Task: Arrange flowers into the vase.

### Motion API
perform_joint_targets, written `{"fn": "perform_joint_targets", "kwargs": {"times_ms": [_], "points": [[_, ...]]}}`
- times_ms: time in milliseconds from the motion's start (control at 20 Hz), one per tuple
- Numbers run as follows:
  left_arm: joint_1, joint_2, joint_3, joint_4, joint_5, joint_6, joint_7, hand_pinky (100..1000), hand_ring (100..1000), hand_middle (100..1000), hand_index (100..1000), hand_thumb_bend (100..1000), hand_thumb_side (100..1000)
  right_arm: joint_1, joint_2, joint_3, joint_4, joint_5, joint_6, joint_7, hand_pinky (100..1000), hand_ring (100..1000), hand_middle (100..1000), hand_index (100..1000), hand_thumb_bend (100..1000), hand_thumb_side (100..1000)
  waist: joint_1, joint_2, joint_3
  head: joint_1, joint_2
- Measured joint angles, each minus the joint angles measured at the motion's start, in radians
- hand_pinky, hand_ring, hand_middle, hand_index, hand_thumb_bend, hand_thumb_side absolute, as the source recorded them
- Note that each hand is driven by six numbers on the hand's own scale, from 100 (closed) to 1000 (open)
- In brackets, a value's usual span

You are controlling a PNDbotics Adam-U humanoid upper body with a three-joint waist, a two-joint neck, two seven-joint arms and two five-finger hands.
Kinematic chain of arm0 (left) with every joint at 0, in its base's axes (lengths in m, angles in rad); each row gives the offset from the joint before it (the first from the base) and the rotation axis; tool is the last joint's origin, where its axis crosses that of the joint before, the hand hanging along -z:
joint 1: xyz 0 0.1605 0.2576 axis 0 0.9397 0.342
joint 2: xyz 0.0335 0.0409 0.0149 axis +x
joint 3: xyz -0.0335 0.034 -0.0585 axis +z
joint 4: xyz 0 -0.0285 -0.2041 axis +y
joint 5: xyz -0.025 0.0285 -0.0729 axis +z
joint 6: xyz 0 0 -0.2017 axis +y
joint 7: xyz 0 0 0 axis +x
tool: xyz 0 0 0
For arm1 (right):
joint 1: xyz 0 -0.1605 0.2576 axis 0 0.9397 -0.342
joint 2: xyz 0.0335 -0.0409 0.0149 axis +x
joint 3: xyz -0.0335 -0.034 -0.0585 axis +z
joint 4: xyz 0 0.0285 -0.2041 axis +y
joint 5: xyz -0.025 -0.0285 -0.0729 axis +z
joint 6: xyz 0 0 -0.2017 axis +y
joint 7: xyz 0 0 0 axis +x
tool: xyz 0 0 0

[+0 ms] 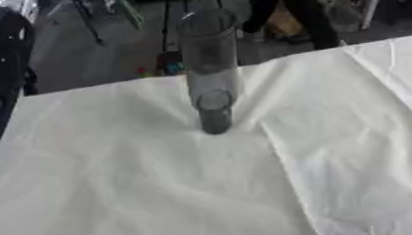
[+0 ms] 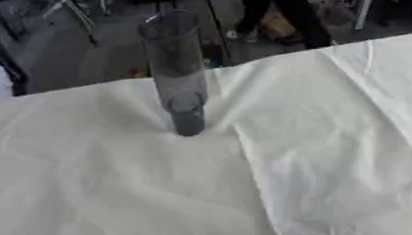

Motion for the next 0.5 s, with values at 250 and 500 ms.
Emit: {"fn": "perform_joint_targets", "kwargs": {"times_ms": [250, 500], "points": [[-0.006, 0.000, 0.000, 0.000, 0.024, -0.057, -0.015, 100, 100, 100, 100, 100, 484, 0.000, 0.000, 0.005, 0.000, -0.002, 0.001, 0.006, 870, 869, 765, 877, 100, 1000, 0.001, 0.011, -0.011, 0.014, -0.009], [-0.007, -0.008, -0.001, -0.018, 0.062, -0.106, -0.035, 100, 100, 100, 100, 100, 480, -0.001, 0.000, 0.011, 0.000, -0.005, 0.000, 0.013, 870, 869, 765, 878, 100, 1000, 0.001, 0.018, -0.018, 0.022, -0.022]]}}
